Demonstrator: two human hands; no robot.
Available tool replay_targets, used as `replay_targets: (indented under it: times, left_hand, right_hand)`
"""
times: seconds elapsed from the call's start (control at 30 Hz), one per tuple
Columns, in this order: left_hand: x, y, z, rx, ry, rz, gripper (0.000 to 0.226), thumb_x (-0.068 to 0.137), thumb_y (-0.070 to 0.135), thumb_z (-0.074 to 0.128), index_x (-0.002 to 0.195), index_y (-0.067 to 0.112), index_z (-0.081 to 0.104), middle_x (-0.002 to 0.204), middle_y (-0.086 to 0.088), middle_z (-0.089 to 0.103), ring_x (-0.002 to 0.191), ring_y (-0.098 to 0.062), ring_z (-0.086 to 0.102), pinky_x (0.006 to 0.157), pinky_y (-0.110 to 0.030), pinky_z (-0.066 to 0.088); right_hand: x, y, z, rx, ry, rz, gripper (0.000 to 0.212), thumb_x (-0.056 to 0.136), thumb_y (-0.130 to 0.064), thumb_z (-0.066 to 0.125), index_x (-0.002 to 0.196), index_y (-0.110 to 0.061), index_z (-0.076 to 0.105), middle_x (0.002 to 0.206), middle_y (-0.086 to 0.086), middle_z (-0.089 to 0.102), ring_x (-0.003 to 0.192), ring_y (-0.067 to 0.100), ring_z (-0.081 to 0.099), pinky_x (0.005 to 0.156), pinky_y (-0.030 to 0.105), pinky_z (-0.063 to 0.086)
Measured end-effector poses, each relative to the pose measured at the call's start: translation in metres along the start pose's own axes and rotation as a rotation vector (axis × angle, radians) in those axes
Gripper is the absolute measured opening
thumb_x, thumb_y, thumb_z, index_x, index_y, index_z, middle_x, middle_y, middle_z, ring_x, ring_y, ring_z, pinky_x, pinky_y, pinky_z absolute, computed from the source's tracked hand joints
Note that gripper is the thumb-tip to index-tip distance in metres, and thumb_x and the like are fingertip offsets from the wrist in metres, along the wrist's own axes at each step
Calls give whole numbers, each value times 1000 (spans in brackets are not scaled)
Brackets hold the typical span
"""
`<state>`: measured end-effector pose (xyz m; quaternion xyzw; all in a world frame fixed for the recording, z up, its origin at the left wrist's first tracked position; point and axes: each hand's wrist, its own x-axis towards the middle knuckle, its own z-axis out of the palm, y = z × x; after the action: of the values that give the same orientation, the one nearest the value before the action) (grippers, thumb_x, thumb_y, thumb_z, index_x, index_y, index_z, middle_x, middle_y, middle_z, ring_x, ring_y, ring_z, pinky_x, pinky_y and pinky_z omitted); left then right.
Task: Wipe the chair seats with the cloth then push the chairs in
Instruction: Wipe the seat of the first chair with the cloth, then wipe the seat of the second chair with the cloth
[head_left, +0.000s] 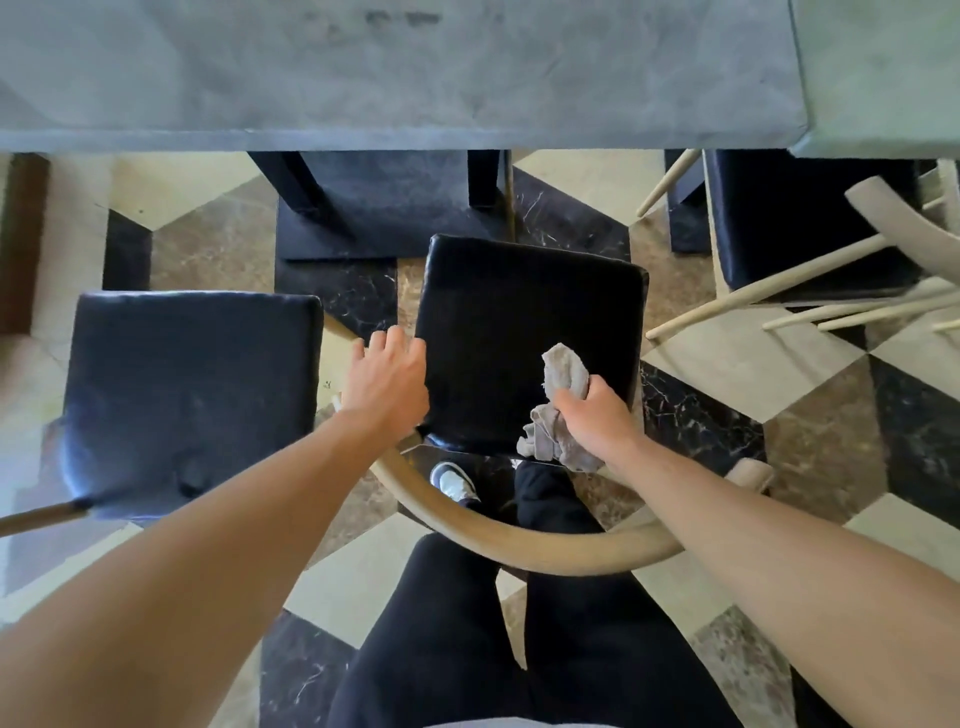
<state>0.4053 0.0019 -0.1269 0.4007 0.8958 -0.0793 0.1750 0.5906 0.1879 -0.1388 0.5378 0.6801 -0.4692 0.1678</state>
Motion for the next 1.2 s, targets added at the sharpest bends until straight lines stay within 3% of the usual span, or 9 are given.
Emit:
replay_targets:
  times: [0.17, 0.27, 0.4, 0.53, 1.2]
  left_hand:
    - [-9, -30, -8, -49, -72, -143, 28, 76, 16, 55, 103, 12, 55, 108, -11, 54, 103, -34, 51, 87, -46, 43]
    - [-14, -40, -9, -194, -137, -279, 34, 77, 15, 51, 111, 13, 55, 112, -11, 56, 107, -33, 47, 87, -46, 42]
    - [-16, -36, -8, -292, -179, -304, 42, 82, 10, 49, 123, 15, 52, 119, -12, 54, 111, -34, 45, 89, -49, 42]
    - [-16, -37, -6, -415, -192, -380, 38, 84, 8, 49, 122, 15, 50, 117, -13, 49, 107, -33, 44, 85, -51, 46]
    - [-68, -24, 11, -429, -169, -571, 42, 85, 5, 46, 126, 14, 47, 120, -12, 48, 105, -32, 49, 86, -50, 50]
  right_hand:
    - [-11, -10, 12, -23, 8, -39, 32, 89, -37, 57, 114, -19, 54, 93, -7, 59, 79, 6, 56, 57, 22, 36]
    - [-16, -16, 18, -22, -11, -57, 32, 88, -37, 58, 114, -19, 55, 92, -7, 60, 79, 7, 58, 57, 23, 39]
    - [-24, -23, 24, -21, -25, -68, 37, 87, -37, 58, 117, -17, 55, 93, -7, 60, 79, 7, 58, 57, 23, 38]
    - [-27, -28, 25, -38, -26, -91, 37, 89, -37, 58, 120, -18, 53, 95, -8, 59, 80, 5, 57, 56, 21, 38]
    - [-22, -27, 26, -229, -193, -247, 32, 88, -39, 57, 112, -18, 52, 101, -3, 62, 83, 8, 59, 59, 23, 43]
